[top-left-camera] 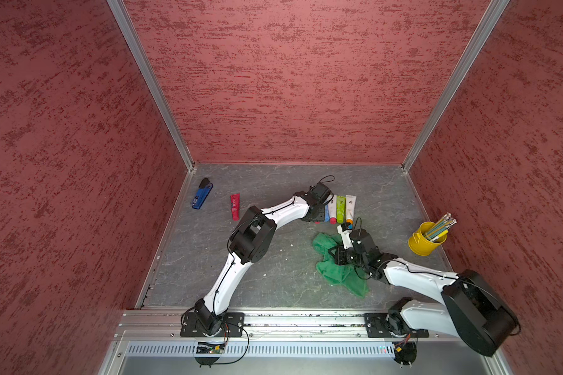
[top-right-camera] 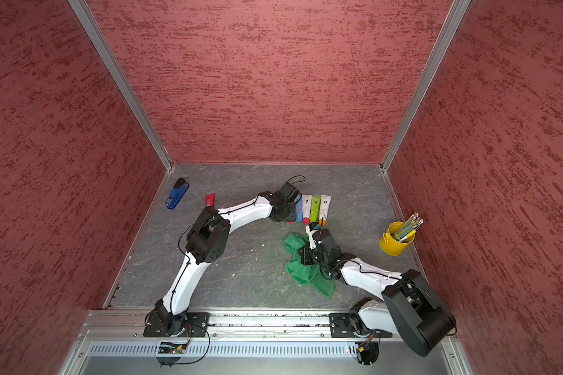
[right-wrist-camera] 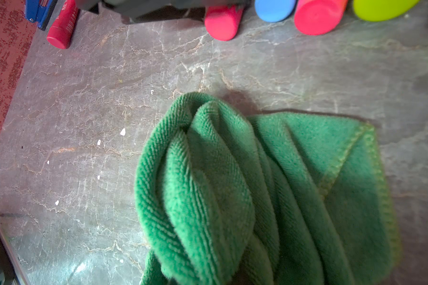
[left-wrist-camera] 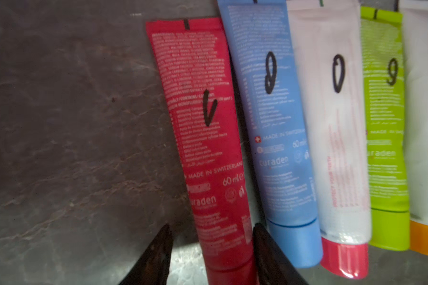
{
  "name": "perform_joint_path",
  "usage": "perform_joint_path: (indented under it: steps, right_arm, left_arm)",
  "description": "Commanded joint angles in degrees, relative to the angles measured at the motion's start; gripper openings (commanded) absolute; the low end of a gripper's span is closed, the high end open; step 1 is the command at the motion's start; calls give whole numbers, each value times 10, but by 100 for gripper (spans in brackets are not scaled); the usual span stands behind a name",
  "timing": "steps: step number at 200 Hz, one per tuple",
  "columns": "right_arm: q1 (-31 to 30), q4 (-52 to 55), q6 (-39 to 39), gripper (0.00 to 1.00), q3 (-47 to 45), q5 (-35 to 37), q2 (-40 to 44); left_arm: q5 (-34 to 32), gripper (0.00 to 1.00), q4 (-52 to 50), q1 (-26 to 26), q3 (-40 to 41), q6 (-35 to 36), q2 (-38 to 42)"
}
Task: Wipe the surface of the toothpaste tube
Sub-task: Move the toothpaste to the center of the board.
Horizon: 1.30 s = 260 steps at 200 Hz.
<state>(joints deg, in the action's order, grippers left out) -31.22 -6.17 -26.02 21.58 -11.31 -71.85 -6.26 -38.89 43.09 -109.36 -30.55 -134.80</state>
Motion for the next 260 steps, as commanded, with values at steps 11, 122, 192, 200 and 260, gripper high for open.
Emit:
perform_joint_path:
  steps: [11, 122, 192, 200, 260]
  right_arm:
    - [3, -15, 9, 0, -5, 0, 7]
    - [5, 3, 0, 0, -20, 30, 70]
    - [11, 48, -1, 0, 43, 45, 112]
    - [12, 46, 2, 0, 50, 43, 94]
    - [11, 19, -7, 0, 33, 45, 46]
  left_arm:
    - [-6, 36, -42, 0, -1, 23, -4]
    - [-14, 8, 17, 40, 399, 108, 337]
    - [-26, 7, 60, 207, 505, 145, 405]
    - [-13, 8, 74, 215, 510, 151, 397]
    - [-9, 43, 108, 227, 543, 152, 370]
